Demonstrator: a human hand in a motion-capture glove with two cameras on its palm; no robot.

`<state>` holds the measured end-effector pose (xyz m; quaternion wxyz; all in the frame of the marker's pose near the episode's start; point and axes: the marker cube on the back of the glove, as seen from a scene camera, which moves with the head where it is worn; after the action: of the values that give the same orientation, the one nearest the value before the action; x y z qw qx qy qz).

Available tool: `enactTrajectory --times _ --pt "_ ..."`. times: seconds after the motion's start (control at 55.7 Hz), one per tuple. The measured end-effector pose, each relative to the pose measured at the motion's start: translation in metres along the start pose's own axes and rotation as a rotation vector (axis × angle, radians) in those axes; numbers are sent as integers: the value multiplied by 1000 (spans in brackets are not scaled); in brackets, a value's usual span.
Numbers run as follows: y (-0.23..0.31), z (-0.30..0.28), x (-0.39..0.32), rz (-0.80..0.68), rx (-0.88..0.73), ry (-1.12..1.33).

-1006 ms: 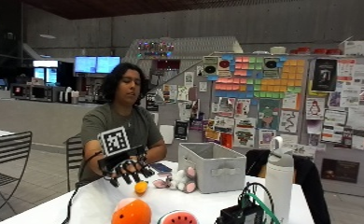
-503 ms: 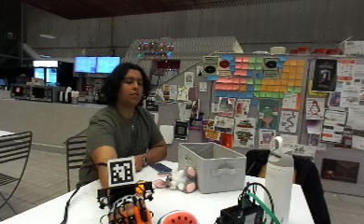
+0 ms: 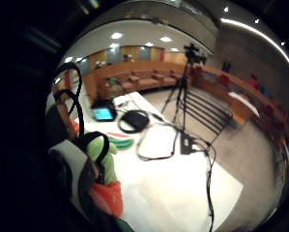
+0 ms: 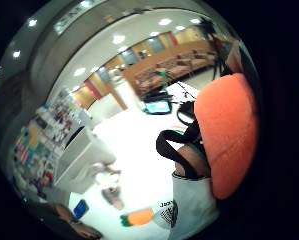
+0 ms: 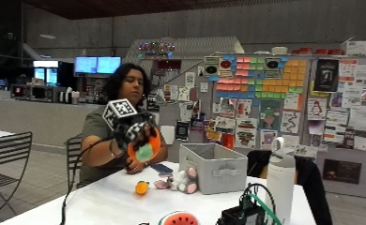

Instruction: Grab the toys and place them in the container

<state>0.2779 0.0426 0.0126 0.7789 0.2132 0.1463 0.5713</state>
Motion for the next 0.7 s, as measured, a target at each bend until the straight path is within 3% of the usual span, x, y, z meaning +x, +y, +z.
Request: enactTrajectory --times 0.18,0.305,0.395,0.413,0.485,0.539,0.646,0.7 --pt "1 -106 -132 -201 81 -385" --pt "-15 -134 -222 -284 74 -617" --pt "-13 -119 -266 -661 179 -593" --pt "-15 -115 -274 -667 176 -586" --pt "-28 -98 -307 -433 61 -601" --pt "-34 -73 -317 -462 9 -573" --pt "-21 -33 -342 -301 -401 -612" --pt "-13 -13 -340 -305 -518 -583"
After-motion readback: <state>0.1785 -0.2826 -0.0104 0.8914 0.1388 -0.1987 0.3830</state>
